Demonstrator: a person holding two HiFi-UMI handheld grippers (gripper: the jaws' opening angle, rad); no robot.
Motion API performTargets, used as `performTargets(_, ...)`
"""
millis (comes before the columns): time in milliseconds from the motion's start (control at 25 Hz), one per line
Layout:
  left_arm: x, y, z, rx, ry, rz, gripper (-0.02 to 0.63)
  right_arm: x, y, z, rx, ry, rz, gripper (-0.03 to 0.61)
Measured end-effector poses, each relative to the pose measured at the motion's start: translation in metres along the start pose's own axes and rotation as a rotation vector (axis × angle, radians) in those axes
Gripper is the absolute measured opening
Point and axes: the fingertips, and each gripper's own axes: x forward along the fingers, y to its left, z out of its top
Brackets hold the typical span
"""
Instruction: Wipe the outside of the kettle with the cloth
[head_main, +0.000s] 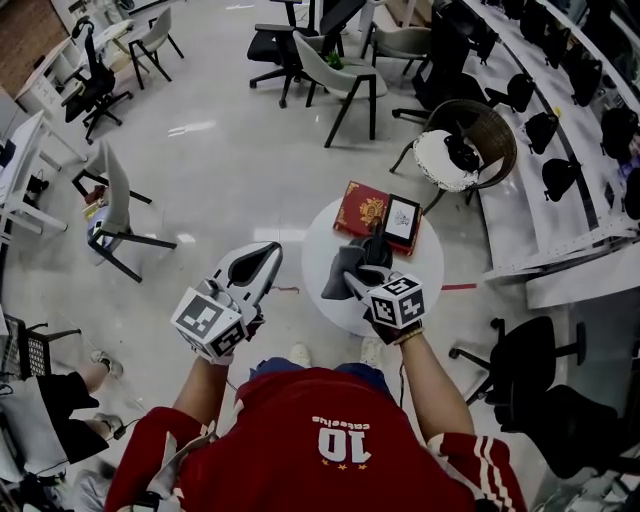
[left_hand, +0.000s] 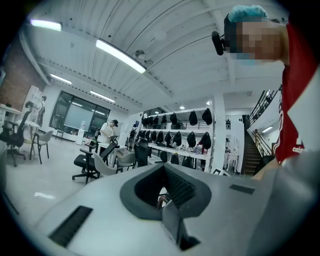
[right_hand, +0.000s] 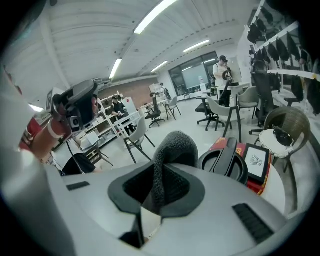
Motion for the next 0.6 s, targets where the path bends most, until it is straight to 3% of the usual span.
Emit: performTargets(600, 0.021, -0.007, 0.016, -0.029, -0.024, 0.034, 0.006, -0.028, -0.007, 0.057, -0.051, -0.104, 0.04, 0.049)
